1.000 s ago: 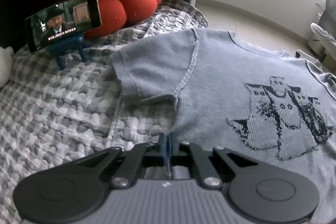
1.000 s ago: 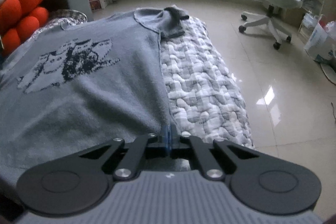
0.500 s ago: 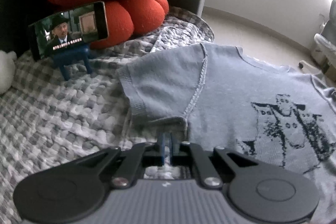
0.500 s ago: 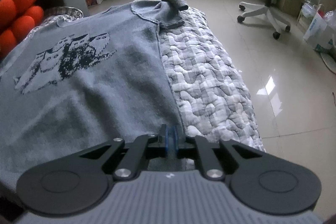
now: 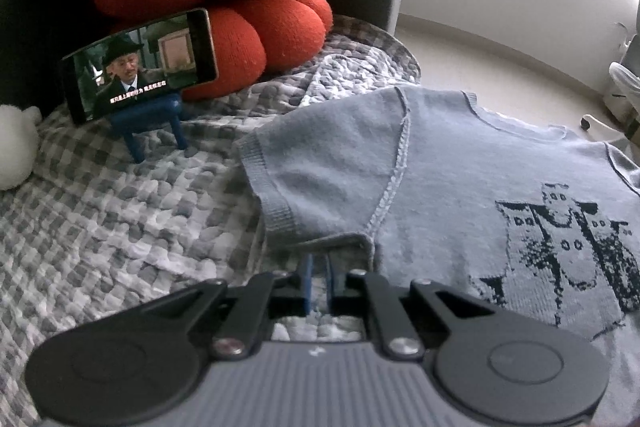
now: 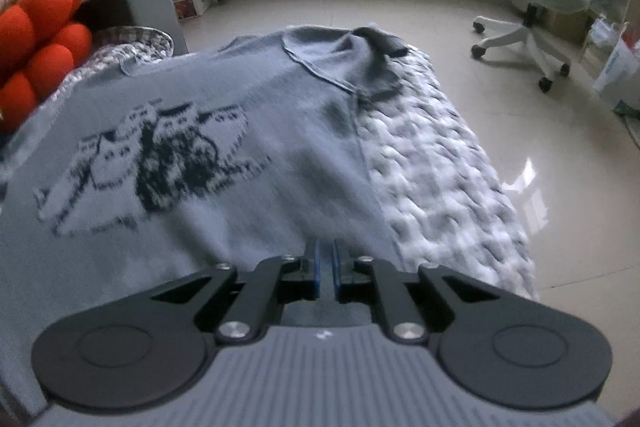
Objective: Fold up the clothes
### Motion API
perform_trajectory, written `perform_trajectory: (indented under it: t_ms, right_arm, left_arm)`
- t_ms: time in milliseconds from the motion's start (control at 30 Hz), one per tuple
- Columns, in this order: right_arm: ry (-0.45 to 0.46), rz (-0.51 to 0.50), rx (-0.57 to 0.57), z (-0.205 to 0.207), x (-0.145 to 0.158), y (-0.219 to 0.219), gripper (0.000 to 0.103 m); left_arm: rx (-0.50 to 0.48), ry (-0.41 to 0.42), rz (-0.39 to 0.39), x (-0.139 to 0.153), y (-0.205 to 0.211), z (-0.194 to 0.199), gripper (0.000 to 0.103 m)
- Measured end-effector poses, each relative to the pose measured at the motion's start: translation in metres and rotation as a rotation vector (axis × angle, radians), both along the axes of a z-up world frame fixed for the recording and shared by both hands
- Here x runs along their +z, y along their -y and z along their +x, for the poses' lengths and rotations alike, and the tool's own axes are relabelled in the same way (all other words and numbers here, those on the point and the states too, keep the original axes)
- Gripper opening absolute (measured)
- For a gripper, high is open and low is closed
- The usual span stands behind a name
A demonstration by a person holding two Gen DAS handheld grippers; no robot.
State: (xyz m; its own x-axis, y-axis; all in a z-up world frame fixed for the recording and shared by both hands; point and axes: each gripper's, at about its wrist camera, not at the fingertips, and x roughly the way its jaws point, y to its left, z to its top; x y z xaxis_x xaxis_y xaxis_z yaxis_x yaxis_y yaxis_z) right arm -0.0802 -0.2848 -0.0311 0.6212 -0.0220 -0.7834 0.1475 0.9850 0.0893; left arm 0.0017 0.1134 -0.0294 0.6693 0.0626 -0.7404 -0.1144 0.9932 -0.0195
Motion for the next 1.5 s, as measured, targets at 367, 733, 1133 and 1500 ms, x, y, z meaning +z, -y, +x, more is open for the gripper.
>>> perform_trajectory:
  t_ms: [367,733,1133,1500]
  right_arm:
    - [-0.043,0.096,-0.037,0.063,0.005,-0.012,0.016]
    - [-0.127,0.041,-0.072,0.101,-0.011,-0.026,0.011]
    - [-0.051,0.201,-0.203,0.12,-0.004,-0.04,0.011]
    - [0.075,0.101,-0.209,0.109,0.005,-0.013,0.017]
  left_arm:
    - [0.018,0.0,-0.007,0.0,-0.004,0.002,0.009]
    - [0.015,-0.004,0.001,-0.002,-0.005,0.007,0.013]
    - [0.034,-0.013,0.019,-0.007,-0.011,0.011,0.016]
    - [0.062,-0.014,0.011,-0.009,-0.025,0.013,0.024]
